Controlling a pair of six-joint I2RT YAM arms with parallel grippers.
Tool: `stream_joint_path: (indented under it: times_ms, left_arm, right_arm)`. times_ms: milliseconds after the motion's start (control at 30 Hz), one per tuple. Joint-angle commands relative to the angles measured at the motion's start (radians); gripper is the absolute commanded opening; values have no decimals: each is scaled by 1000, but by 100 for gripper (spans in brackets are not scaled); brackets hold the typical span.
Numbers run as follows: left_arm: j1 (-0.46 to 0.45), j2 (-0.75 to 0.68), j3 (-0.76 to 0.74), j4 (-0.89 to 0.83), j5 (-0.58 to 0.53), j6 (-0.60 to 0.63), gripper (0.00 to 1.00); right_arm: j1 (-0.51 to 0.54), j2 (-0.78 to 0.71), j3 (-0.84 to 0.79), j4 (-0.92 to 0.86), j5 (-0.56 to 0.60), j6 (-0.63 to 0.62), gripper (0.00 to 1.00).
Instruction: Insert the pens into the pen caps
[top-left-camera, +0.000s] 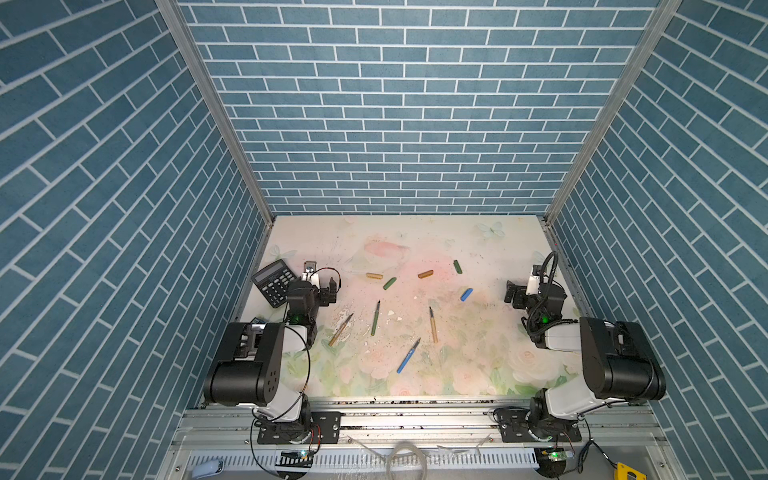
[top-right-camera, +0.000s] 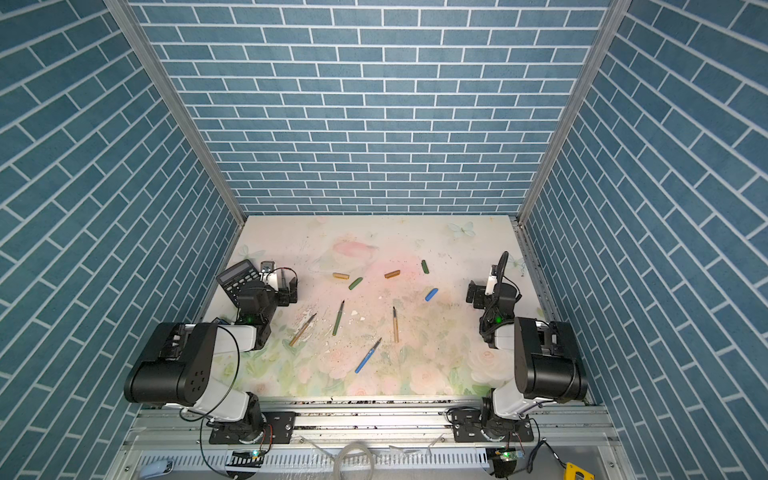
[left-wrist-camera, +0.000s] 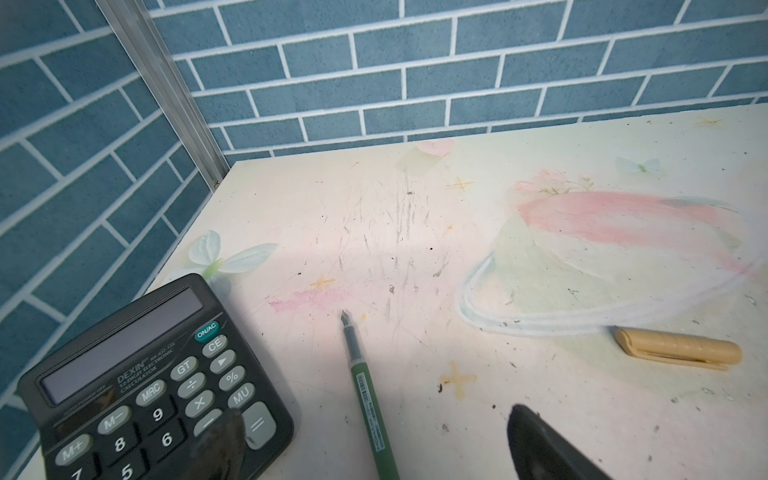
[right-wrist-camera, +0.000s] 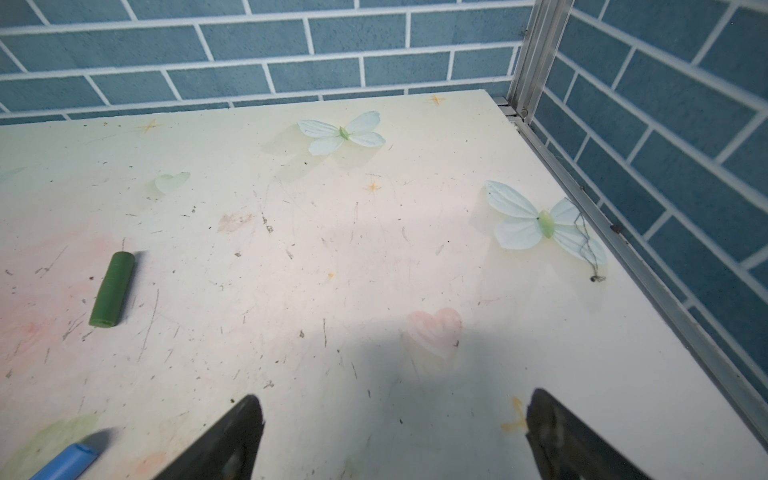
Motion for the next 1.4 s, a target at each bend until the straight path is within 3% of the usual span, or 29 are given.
stream_joint_path:
  times_ms: [0,967,1267,1367]
  left_arm:
    - [3,0,1,-18,6,-4,100]
    - [2,0,0,-14,7,-4,100]
    - [2,-9,2,-25,-17,-16,100]
    - [3,-155,52,-229,-51,-26,100]
  right_arm:
    - [-2,5,13,12,1,-9,99]
    - [11,1,-2,39,-36,-32,99]
    - [9,-5,19,-1,69,8,99]
    - [9,-60,110,-219,142,34,99]
